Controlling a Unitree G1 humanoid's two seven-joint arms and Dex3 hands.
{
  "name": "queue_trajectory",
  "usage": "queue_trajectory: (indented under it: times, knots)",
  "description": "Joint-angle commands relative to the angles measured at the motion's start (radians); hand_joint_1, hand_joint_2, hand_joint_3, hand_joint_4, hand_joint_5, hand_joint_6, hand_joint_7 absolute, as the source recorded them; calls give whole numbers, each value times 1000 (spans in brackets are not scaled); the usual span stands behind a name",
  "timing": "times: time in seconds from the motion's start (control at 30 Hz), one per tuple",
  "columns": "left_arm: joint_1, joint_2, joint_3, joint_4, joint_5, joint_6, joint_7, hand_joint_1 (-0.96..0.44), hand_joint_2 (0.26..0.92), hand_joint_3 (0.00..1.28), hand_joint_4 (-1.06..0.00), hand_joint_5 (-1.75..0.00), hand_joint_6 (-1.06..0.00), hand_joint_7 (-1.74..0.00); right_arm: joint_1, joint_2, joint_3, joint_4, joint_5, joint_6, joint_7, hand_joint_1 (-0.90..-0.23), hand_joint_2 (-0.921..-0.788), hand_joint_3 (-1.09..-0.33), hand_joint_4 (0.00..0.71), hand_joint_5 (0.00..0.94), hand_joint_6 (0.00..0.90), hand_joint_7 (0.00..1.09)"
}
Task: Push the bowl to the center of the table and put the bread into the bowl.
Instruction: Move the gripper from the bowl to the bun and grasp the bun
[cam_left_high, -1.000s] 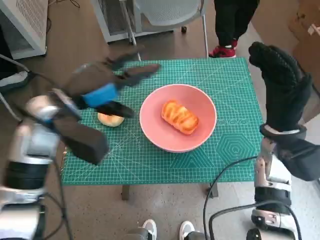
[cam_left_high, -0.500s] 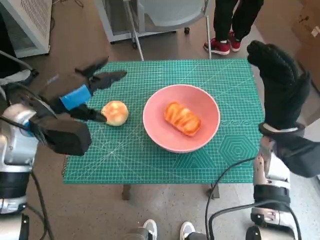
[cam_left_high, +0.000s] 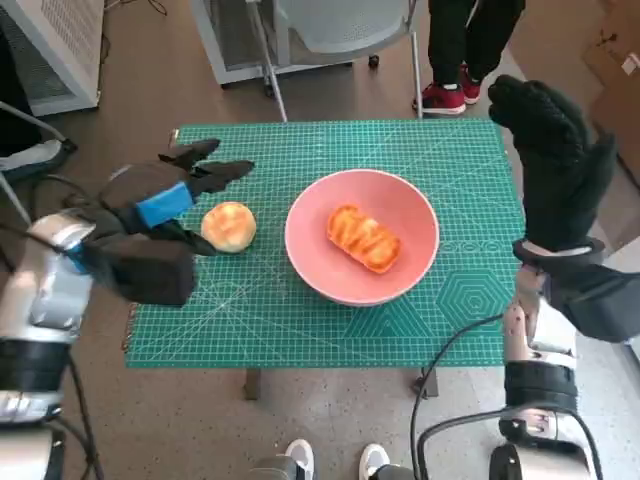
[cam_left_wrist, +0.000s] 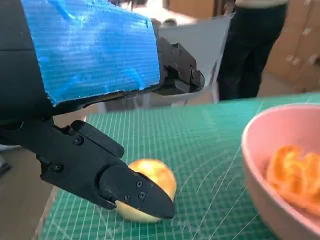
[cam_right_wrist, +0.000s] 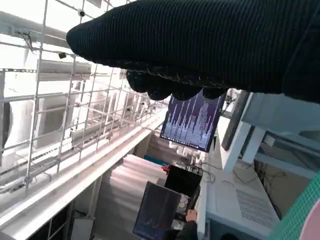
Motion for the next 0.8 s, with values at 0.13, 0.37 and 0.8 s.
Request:
queue_trajectory:
  times: [0.13,0.37,0.8]
  knots:
    - [-113,-63,-90,249,93,15,92,-477,786,6,-89,0,-309,0,23,0,2,-18,5,7,9,-451,-921,-480,374,3,459,15]
    - [-203,-138,-157,461,140,62,163,-431,792,5,-77,0,-297,0,30,-7,0,-32,-11,5,-2,-443,-921,-483,376,3,458,13]
    - [-260,-240,-245,676,171,175,230,-212,792,1,-185,-32,-369,-30,53,-17,-5,-73,-25,9,-29,-428,-921,-497,370,0,456,11]
